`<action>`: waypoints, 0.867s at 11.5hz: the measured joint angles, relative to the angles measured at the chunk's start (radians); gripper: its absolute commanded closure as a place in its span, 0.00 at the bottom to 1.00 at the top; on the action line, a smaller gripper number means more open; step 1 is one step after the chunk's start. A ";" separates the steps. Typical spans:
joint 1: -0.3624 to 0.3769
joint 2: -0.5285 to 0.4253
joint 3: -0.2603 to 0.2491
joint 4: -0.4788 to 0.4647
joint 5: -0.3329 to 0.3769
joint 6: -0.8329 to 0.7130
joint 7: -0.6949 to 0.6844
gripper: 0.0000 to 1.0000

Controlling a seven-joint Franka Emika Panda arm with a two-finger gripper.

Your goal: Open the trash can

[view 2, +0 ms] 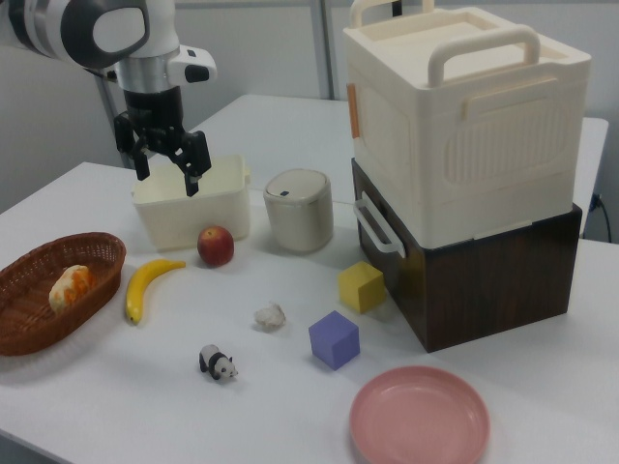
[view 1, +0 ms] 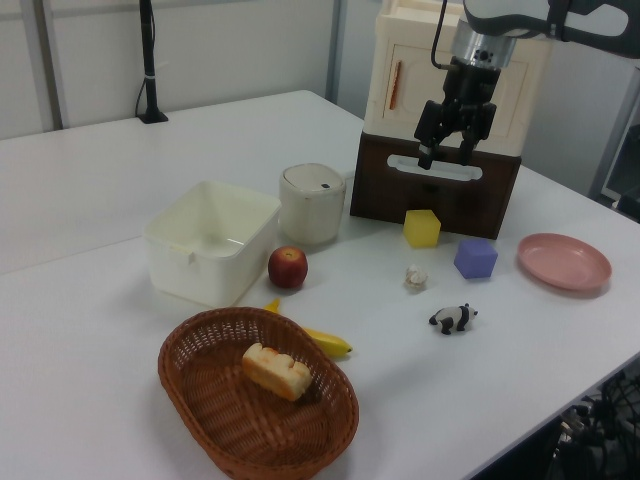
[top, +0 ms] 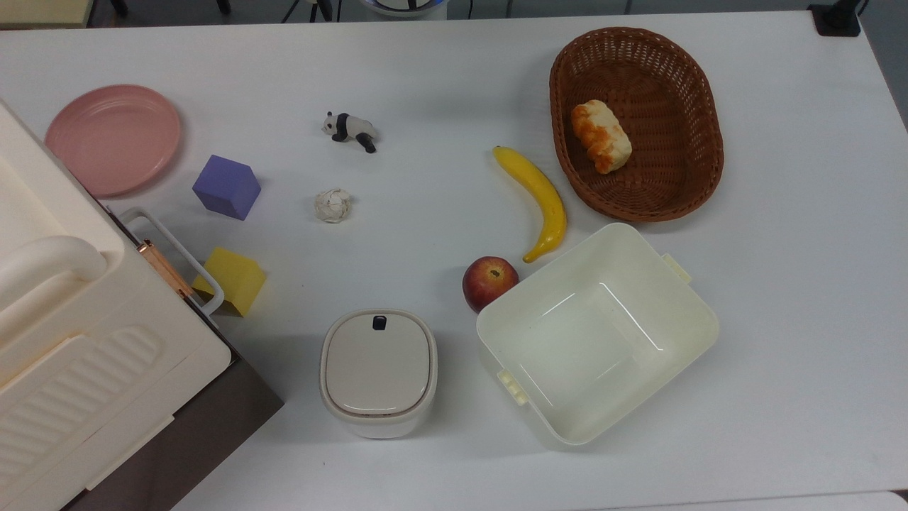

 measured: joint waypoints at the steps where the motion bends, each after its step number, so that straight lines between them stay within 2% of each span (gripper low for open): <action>1: -0.003 0.000 0.000 0.000 0.000 -0.002 0.000 0.00; 4: -0.035 0.000 0.000 0.000 0.000 -0.002 0.000 0.00; 10: -0.038 0.014 0.000 0.011 0.000 -0.033 0.000 0.00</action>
